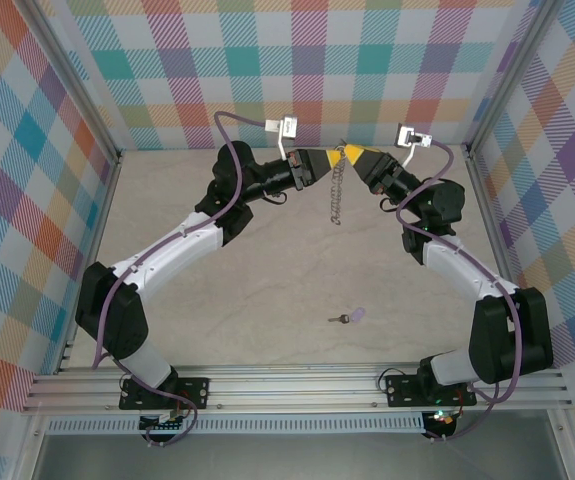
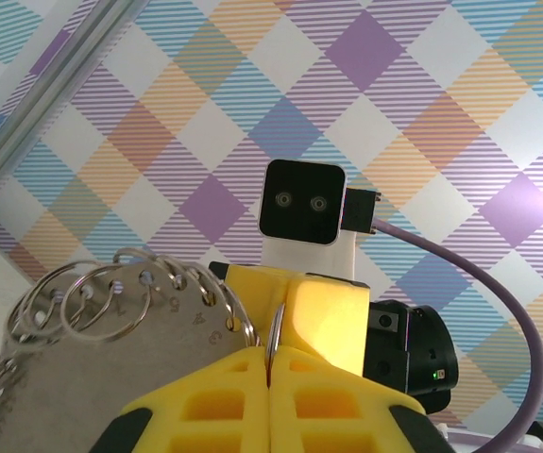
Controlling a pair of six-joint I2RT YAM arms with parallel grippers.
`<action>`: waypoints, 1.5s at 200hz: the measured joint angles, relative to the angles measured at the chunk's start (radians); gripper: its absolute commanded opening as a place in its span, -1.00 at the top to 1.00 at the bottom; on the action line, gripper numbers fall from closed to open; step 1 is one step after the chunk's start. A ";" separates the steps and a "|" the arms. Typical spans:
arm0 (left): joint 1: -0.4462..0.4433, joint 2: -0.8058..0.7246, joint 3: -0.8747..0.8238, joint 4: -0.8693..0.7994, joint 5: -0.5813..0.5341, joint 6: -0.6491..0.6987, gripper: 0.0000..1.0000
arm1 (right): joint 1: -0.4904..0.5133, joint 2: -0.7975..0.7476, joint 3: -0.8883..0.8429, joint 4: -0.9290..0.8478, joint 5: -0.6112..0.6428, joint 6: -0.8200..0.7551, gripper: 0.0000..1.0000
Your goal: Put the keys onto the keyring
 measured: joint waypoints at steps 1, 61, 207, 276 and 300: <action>0.000 0.000 0.000 0.000 0.000 0.000 0.95 | 0.000 0.000 0.000 0.000 0.000 0.000 1.00; 0.000 0.006 0.006 -0.010 -0.002 0.010 1.00 | -0.004 -0.006 0.000 -0.041 -0.004 -0.005 0.64; -0.003 0.006 0.331 -0.727 0.191 0.590 1.00 | -0.056 -0.306 0.234 -1.100 -0.171 -0.556 0.11; -0.003 0.060 0.421 -0.966 0.272 0.747 1.00 | -0.056 -0.287 0.282 -1.268 -0.268 -0.668 0.18; -0.003 0.069 0.422 -1.000 0.284 0.764 1.00 | -0.057 -0.273 0.282 -1.274 -0.292 -0.669 0.20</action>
